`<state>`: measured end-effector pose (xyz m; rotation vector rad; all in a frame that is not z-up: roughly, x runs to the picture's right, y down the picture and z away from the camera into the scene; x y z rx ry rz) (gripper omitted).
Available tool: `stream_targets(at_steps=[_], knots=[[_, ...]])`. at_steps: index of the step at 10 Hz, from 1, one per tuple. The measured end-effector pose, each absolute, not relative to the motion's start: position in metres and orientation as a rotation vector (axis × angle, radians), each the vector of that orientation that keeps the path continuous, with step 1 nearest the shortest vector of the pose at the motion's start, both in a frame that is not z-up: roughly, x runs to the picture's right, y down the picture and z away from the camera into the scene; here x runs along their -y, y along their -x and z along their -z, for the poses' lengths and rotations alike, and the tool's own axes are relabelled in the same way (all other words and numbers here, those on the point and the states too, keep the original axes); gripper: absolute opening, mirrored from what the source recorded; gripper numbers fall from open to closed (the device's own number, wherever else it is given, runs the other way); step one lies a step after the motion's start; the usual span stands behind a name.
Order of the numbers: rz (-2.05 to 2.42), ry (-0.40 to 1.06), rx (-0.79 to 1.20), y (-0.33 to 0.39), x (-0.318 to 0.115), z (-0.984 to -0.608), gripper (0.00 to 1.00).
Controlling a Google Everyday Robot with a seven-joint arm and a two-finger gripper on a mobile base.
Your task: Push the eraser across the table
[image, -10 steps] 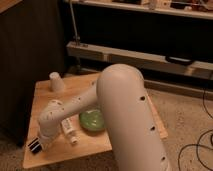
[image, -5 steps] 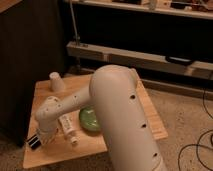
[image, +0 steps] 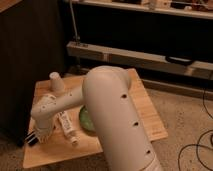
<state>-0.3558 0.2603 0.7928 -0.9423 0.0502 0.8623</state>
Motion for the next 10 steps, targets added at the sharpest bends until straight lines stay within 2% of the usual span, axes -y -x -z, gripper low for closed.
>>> stream_targets(at_steps=[10], knots=[[-0.851,0.889,-0.055,0.388,-0.211,-0.832,0.00]])
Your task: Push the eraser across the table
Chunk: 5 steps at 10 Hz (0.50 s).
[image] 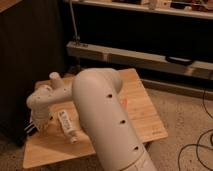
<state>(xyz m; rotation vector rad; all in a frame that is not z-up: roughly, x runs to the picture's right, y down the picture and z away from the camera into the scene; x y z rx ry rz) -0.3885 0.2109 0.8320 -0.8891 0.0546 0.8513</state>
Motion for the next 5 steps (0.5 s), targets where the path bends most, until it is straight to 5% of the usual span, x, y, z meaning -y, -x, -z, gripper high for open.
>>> stream_targets(at_steps=[5], knots=[[-0.831,0.888,-0.050,0.397,-0.182,-0.836,0.03]])
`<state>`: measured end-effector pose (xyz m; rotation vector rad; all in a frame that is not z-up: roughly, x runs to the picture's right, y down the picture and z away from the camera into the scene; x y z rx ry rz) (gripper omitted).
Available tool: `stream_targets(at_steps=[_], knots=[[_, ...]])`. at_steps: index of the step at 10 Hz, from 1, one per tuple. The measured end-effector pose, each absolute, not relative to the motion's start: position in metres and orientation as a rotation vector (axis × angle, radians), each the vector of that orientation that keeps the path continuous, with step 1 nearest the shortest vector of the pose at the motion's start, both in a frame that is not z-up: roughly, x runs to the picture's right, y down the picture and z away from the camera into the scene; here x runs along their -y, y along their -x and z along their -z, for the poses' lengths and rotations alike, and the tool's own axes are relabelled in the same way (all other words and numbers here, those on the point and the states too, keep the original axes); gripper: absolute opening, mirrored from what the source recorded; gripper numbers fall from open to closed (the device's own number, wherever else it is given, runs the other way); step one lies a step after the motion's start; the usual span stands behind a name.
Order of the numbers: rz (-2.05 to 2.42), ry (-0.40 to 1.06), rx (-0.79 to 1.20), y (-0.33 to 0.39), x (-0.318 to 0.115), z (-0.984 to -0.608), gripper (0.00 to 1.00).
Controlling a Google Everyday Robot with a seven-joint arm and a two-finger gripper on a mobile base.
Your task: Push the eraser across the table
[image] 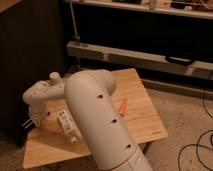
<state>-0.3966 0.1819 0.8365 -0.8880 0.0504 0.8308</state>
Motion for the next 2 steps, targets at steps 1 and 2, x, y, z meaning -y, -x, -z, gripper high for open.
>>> stream_targets(at_steps=[1,2], knots=[[-0.825,0.890,-0.053,0.3966,-0.1826,-0.8357,0.03],[-0.826,0.890,-0.053,0.3969,-0.1824,-0.8355,0.03]])
